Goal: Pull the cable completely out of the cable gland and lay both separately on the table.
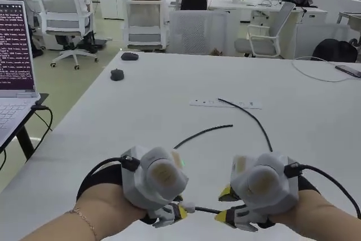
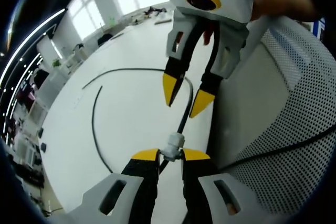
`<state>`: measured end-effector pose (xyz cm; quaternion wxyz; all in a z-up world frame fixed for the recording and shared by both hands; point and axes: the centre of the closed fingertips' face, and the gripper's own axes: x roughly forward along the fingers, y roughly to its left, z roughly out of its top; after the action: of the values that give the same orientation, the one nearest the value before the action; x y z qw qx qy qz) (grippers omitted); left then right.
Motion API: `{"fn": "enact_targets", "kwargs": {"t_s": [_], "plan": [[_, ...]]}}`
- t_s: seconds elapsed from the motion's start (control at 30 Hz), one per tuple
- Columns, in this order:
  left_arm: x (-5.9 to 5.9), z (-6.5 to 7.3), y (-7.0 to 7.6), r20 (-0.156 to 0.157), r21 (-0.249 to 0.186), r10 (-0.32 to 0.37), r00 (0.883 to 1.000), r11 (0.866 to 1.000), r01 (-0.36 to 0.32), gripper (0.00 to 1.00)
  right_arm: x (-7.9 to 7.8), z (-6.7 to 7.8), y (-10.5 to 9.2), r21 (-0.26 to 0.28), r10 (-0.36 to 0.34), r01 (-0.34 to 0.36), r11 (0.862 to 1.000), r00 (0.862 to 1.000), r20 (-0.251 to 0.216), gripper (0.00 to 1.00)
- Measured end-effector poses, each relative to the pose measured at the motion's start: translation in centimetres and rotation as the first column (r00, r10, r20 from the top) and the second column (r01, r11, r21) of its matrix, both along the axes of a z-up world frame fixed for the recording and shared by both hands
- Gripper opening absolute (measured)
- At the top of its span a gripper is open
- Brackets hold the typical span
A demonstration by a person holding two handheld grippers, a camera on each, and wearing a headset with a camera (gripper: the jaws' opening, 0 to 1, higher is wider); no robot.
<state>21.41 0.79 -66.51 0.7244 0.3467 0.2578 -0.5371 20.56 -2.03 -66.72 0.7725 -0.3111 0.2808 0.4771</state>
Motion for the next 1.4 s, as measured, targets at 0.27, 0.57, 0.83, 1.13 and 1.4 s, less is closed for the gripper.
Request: {"fn": "enact_targets", "kwargs": {"t_s": [0.27,0.57,0.83,1.13,1.4], "plan": [[-0.3,0.2,-0.5,0.01,-0.011,-0.027,1.0,1.0,0.027,0.17,-0.8,-0.2,0.4,-0.003,0.025,-0.025,1.0,0.999,-0.021,0.05],[0.5,0.1,0.1,0.011,0.0,0.019,1.0,1.0,-0.019,0.16,0.8,-1.9,-3.3,-0.159,-0.095,0.092,0.983,0.995,-0.008,0.04],[0.5,0.0,0.2,0.023,0.015,0.012,1.0,1.0,-0.012,0.17,1.1,-4.1,-8.4,-0.392,-0.194,0.174,0.903,0.981,-0.012,0.05],[0.5,0.2,0.1,0.036,0.009,0.009,0.999,1.0,-0.009,0.17,0.9,-2.6,-4.3,-0.226,-0.113,0.108,0.968,0.994,-0.01,0.23],[0.4,0.5,-0.3,0.048,-0.002,-0.004,0.999,1.0,0.004,0.17,0.0,-0.8,-0.5,-0.087,0.015,-0.013,0.996,1.0,0.024,0.21]]}}
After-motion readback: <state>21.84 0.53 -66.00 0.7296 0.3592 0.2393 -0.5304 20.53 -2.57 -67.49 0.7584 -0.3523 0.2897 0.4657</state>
